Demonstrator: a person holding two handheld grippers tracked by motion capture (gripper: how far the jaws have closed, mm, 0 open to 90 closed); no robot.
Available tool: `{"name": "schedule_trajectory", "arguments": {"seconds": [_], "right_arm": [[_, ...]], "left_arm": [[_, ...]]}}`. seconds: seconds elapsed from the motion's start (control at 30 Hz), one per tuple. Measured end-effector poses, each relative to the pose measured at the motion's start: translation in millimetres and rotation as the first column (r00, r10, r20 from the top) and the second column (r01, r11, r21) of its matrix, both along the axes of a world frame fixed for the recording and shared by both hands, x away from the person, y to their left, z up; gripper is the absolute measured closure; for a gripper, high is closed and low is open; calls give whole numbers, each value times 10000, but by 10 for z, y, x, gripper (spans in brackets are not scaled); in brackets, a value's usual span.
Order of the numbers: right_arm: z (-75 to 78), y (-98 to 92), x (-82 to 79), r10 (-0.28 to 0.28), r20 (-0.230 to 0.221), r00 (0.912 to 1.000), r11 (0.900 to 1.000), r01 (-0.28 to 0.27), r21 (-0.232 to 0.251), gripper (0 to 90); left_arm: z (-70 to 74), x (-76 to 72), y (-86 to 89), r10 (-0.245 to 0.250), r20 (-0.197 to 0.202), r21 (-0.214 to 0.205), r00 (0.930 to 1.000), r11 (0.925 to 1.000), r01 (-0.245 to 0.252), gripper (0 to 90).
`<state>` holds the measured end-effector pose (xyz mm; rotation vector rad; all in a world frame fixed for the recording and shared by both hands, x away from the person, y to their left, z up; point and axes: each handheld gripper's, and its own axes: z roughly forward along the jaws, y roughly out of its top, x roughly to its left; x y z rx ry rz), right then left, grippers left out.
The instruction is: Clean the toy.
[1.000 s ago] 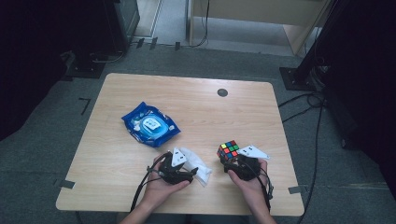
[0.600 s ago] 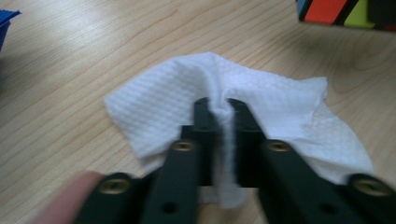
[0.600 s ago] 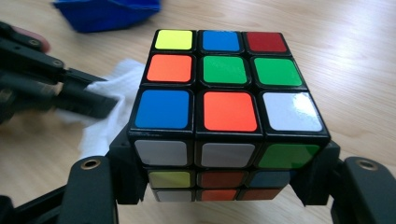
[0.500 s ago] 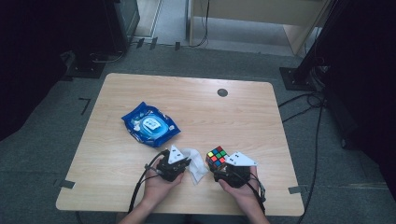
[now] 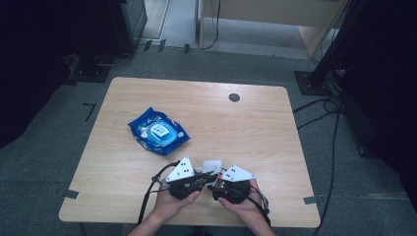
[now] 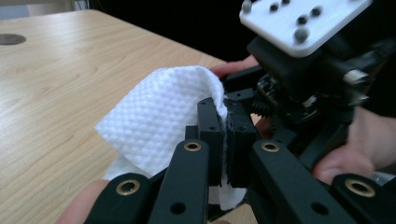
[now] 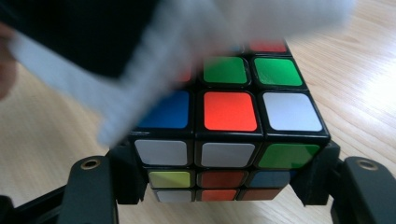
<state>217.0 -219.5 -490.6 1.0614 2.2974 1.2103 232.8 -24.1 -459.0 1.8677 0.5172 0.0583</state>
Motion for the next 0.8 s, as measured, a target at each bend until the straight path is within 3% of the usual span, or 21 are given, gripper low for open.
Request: {"name": "schedule_trajectory", "arguments": {"seconds": [0.13,0.3,0.4,0.5,0.53,0.57,0.67,0.73,0.8], "right_arm": [[18,65,-47,318,289,9991,9993,-312,-226,344],[-3,144,-85,602,460,9971,9952,-565,-797,344],[13,146,-79,527,504,9973,9958,-487,-775,345],[29,116,-74,389,595,9975,9970,-347,-686,345],[42,97,-74,367,619,9974,9983,-337,-486,345],[57,82,-70,415,616,9972,9987,-396,-314,345],[57,99,-72,396,691,9968,9977,-356,-576,345],[23,119,-69,506,512,9974,9964,-469,-706,345],[-7,145,-69,560,440,9975,9951,-522,-836,345]], "left_arm": [[-22,-1,-49,168,72,445,9998,9989,-171,873],[-18,73,14,982,164,895,9950,9910,-993,878],[-17,137,114,1725,462,1278,9839,9759,-1771,879],[-42,219,218,2284,281,1634,9732,9594,-2299,884],[-57,234,240,2304,127,1619,9730,9598,-2294,885],[-63,235,258,2216,-40,1412,9751,9655,-2189,886],[26,150,229,2077,194,859,9780,9742,-2086,889],[118,59,183,1368,398,267,9898,9901,-1379,889],[173,-34,96,656,541,187,9964,9976,-667,889]]}}
